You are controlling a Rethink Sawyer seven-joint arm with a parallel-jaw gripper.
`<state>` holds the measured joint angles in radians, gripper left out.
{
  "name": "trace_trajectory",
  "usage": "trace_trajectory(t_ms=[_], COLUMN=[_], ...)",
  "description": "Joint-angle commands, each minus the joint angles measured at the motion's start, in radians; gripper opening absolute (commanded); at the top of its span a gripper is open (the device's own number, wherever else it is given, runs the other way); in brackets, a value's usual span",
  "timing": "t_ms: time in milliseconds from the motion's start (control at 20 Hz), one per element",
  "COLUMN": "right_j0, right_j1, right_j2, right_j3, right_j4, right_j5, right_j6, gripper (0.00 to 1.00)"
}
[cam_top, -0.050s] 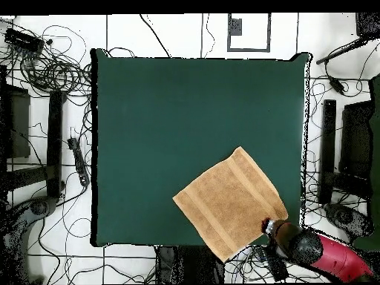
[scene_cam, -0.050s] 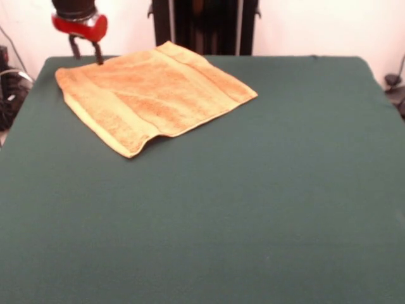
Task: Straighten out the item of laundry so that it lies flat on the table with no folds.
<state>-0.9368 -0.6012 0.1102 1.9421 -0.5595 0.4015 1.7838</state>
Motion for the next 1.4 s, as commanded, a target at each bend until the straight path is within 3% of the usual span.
trace_trajectory(t_ms=[50,500,750,900,1100,1400], right_j0=[0.02,-0.002,-0.065,-0.077,-0.099,-0.102], right_j1=[-0.095,-0.194,-0.294,-0.373,-0.425,-0.452], right_j2=[0.256,0.285,0.372,0.376,0.385,0.399], right_j3=[0.092,0.092,0.144,0.132,0.099,0.104], right_j4=[0.05,0.083,0.133,0.125,0.088,0.082], right_j5=[0.166,0.298,0.376,0.45,0.434,0.375], right_j6=[-0.182,-0.166,-0.244,-0.296,-0.306,-0.22], gripper=[1.0,1.0,1.0,1.0,1.0,1.0])
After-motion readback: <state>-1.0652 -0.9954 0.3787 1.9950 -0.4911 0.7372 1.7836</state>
